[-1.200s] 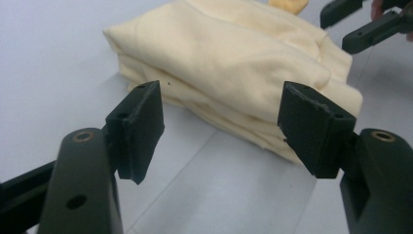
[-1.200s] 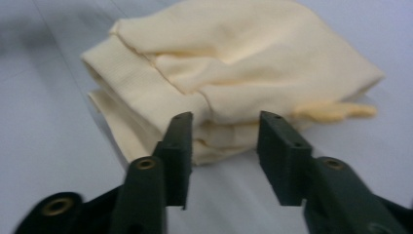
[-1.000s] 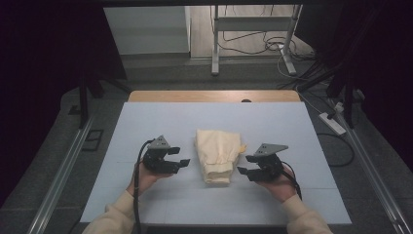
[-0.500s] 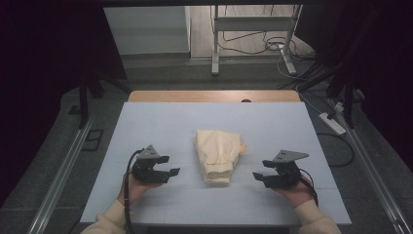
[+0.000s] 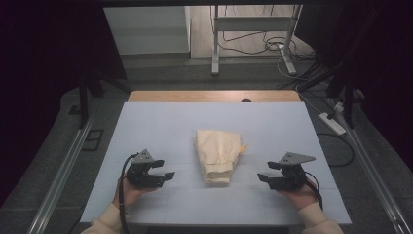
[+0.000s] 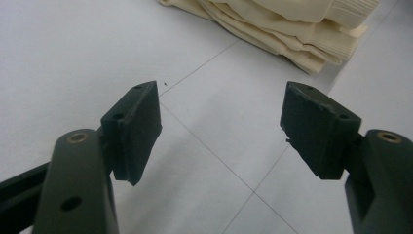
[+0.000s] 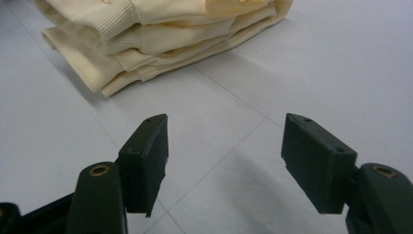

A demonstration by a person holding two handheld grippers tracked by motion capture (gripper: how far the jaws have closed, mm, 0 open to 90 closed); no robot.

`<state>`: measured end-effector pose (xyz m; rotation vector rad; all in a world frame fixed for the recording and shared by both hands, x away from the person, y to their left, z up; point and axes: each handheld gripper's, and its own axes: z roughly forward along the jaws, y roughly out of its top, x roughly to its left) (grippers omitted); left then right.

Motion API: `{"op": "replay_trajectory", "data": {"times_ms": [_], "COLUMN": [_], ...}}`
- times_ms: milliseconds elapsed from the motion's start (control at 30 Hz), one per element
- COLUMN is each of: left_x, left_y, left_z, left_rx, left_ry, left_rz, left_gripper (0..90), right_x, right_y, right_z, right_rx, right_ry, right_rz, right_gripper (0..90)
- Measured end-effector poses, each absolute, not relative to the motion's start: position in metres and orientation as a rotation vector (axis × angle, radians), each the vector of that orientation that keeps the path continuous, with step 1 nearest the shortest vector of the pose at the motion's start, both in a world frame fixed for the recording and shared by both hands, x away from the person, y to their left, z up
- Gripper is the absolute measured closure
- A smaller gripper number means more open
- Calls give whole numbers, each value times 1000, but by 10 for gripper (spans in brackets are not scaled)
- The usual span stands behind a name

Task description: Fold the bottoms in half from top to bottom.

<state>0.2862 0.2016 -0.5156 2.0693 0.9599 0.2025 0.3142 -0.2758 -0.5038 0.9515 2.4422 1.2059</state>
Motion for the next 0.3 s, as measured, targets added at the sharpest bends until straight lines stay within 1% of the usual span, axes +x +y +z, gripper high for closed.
{"op": "replay_trajectory", "data": {"times_ms": [300], "left_x": [287], "left_y": [203], "left_z": [-516], "left_rx": [2065], "left_ry": [966], "left_rz": [202], "left_gripper": [300], "right_x": [315], "right_y": [-276], "right_z": [-504], "right_rx": [957], "right_ry": [2445], "right_rz": [1217], "right_gripper": [333]}}
